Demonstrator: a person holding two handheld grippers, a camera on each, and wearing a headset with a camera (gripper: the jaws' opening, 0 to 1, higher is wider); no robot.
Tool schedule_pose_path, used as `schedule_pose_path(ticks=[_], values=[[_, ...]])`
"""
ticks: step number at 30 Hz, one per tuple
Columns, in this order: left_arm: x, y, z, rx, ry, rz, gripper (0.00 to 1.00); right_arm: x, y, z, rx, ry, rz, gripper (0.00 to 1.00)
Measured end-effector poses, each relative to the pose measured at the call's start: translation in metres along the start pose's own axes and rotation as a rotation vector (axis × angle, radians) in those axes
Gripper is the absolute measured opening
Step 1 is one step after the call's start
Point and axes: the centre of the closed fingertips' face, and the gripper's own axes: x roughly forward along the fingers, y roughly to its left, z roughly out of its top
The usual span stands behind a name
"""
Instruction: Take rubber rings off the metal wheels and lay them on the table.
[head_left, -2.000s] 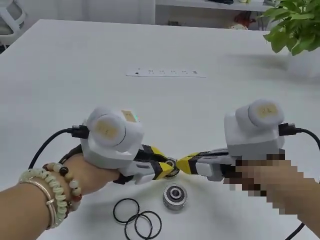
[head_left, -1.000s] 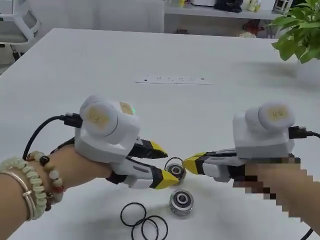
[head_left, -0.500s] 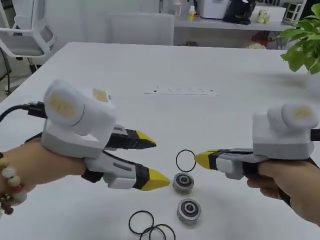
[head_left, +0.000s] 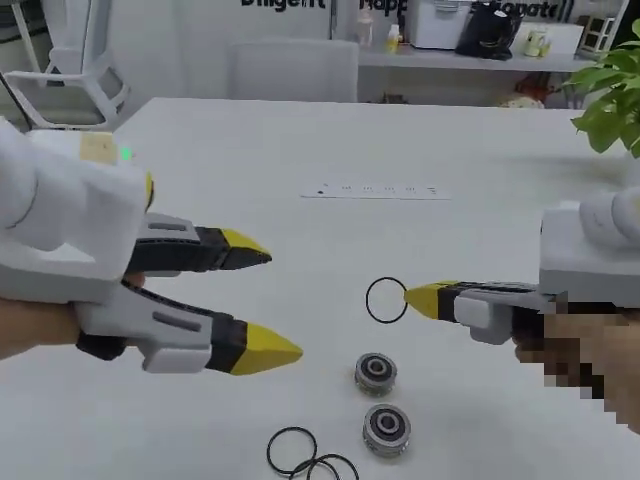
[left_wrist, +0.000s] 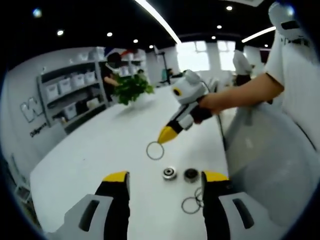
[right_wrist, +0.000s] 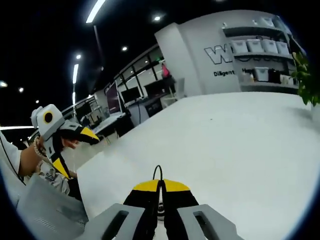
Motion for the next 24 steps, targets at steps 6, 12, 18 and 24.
schedule_pose_path(ticks=[6, 12, 18, 24], values=[[-0.023, 0.001, 0.006, 0.006, -0.021, 0.049, 0.61, -0.002, 0.009, 0.009, 0.010, -0.027, 0.030, 0.00], [-0.046, 0.003, 0.001, -0.015, -0.034, 0.112, 0.62, -0.003, 0.019, 0.013, 0.007, -0.041, 0.060, 0.00], [-0.066, 0.004, -0.009, -0.058, -0.049, 0.176, 0.64, -0.003, 0.029, 0.016, 0.003, -0.046, 0.094, 0.00], [-0.084, 0.002, -0.026, -0.107, -0.044, 0.234, 0.65, -0.003, 0.038, 0.017, 0.001, -0.045, 0.126, 0.00]])
